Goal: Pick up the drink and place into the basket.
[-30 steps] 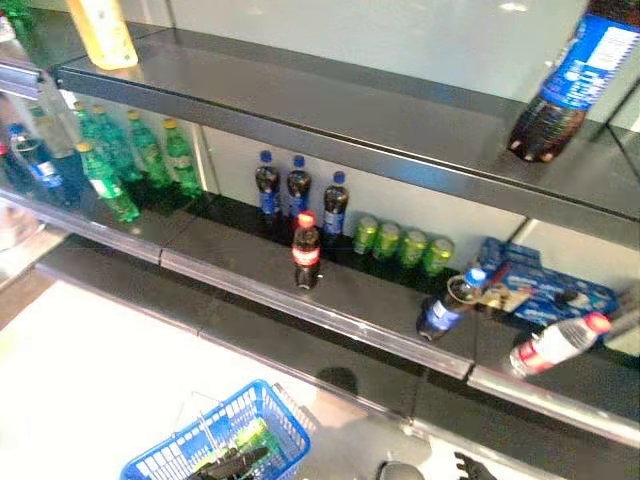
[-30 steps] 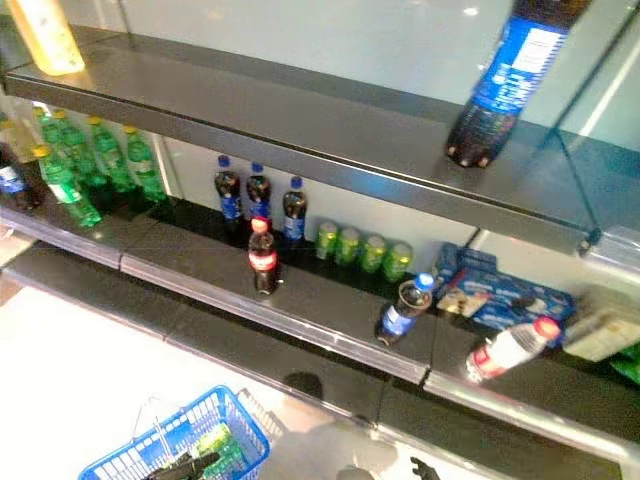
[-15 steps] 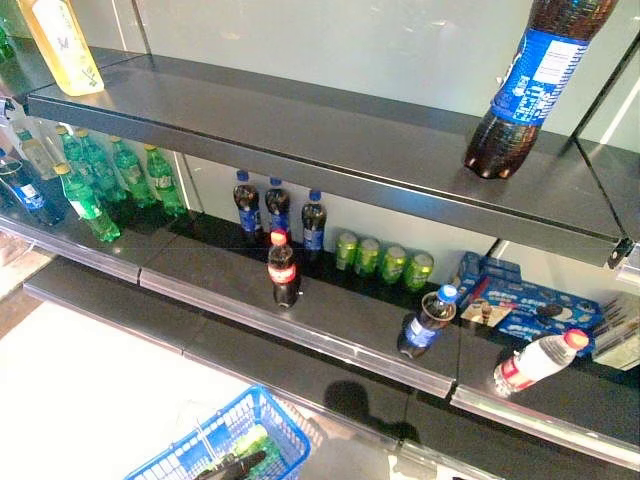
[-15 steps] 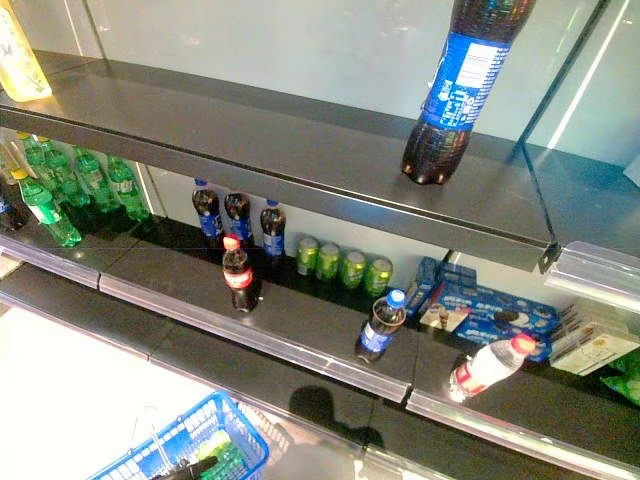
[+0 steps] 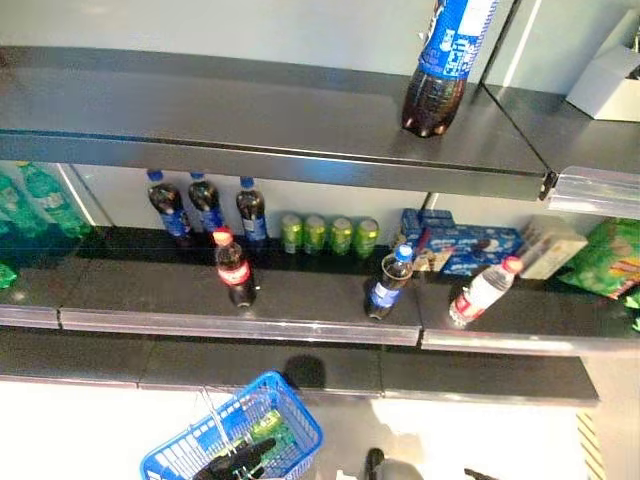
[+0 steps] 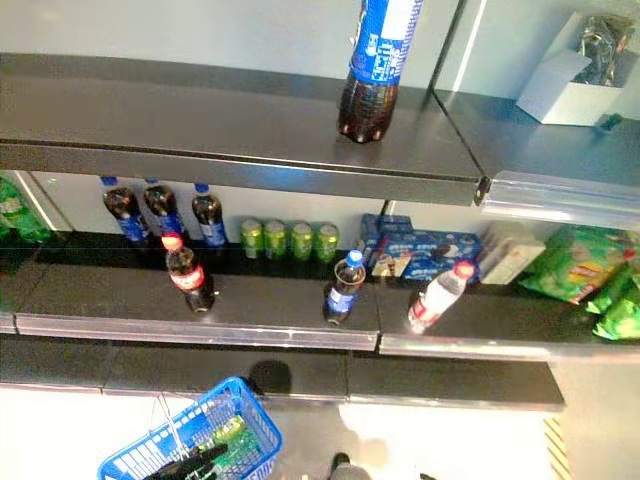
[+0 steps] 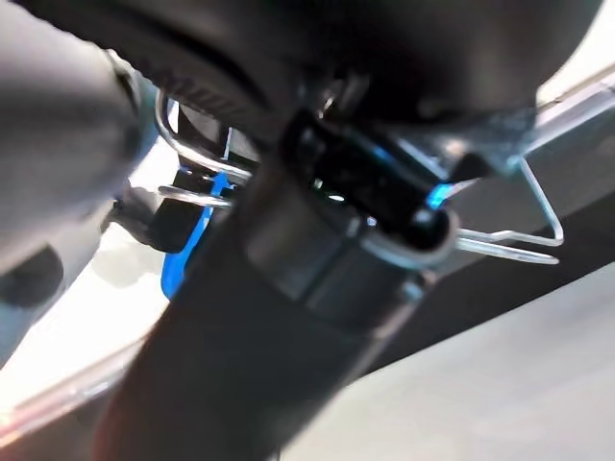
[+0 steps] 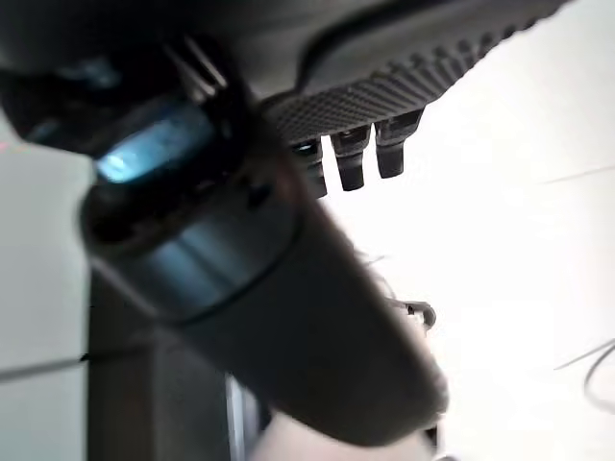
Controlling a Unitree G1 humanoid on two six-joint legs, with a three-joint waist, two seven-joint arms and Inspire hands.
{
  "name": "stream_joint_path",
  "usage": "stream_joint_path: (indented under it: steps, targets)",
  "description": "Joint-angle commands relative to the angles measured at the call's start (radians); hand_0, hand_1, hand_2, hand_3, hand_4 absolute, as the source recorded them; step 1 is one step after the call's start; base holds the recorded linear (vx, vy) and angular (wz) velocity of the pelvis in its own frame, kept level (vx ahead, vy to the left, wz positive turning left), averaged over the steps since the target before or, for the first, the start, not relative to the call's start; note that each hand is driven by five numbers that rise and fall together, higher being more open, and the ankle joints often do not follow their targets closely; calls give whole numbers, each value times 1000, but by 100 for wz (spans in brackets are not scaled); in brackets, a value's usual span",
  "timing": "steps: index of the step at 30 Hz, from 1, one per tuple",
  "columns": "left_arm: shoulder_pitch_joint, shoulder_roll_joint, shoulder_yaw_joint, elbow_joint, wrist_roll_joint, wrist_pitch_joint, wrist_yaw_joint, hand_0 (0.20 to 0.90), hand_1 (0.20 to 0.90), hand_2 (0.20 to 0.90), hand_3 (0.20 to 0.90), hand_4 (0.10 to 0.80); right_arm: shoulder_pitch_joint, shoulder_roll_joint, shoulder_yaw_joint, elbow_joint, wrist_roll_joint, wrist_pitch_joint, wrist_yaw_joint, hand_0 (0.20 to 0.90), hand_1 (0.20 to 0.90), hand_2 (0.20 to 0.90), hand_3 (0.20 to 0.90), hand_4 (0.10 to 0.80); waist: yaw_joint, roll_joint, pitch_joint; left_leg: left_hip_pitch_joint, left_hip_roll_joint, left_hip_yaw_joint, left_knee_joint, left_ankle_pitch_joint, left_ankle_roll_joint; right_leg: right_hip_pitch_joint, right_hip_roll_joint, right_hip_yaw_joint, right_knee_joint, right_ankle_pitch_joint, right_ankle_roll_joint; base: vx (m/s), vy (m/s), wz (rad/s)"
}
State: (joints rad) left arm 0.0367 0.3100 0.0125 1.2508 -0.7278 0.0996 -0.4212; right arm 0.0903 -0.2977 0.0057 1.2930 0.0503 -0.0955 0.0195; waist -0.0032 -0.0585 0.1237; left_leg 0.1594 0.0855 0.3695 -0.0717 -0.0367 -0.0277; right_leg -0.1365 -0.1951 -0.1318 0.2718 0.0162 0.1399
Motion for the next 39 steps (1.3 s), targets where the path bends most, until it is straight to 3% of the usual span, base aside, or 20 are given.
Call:
stream_joint_path:
  steps: [1,3,6,12,19,29,39]
  targets:
    - [-78,26,53,-61,-50,-74,-121,300,300,300,200,100,-69,-45,-2,14,-2,-47,12,900,900,900,900,800,26,18,-6,-65,-64,-146,84,-41,48,72,-71,-4,-67,157,39,-49,-206,-45]
    - [-84,36,66,-56,-52,-64,-107,300,300,300,200,100,-75,-35,18,10,3,-28,18,900,900,900,900,800,32,16,-13,-53,-52,-131,79,-38,46,110,-50,-32,-105,101,36,-29,-266,-73]
    - [-70,32,80,-57,-44,-64,-103,300,300,300,200,100,-70,-24,31,-4,-6,-8,24,900,900,900,900,800,24,13,-28,-37,-12,-111,70,-15,23,162,-2,-27,-175,39,15,-14,-214,-29]
    - [-60,10,75,-71,-39,-73,-102,300,300,300,200,100,-61,-30,35,-26,-17,14,4,900,900,900,900,800,30,16,-35,-30,29,-103,55,21,-21,218,16,-54,-257,24,-8,-9,-78,10]
    - [-70,1,74,-62,-33,-80,-100,300,300,300,200,100,-70,-40,27,-20,-7,9,1,900,900,900,900,800,43,29,-49,-20,27,-132,21,35,-36,239,9,-95,-268,17,-9,-36,18,11]
    - [-59,16,98,-15,-11,-83,-93,300,300,300,200,100,-52,-39,25,5,-56,7,7,900,900,900,900,800,42,40,-57,-8,25,-148,-11,42,-44,245,3,-100,-288,32,8,36,20,8]
    - [-139,8,29,-33,-61,-86,-81,300,300,300,200,100,-127,-70,51,8,-20,14,-11,900,900,900,900,800,45,56,49,-136,55,-142,-16,87,-62,100,-10,-123,-287,75,20,-126,3,4]
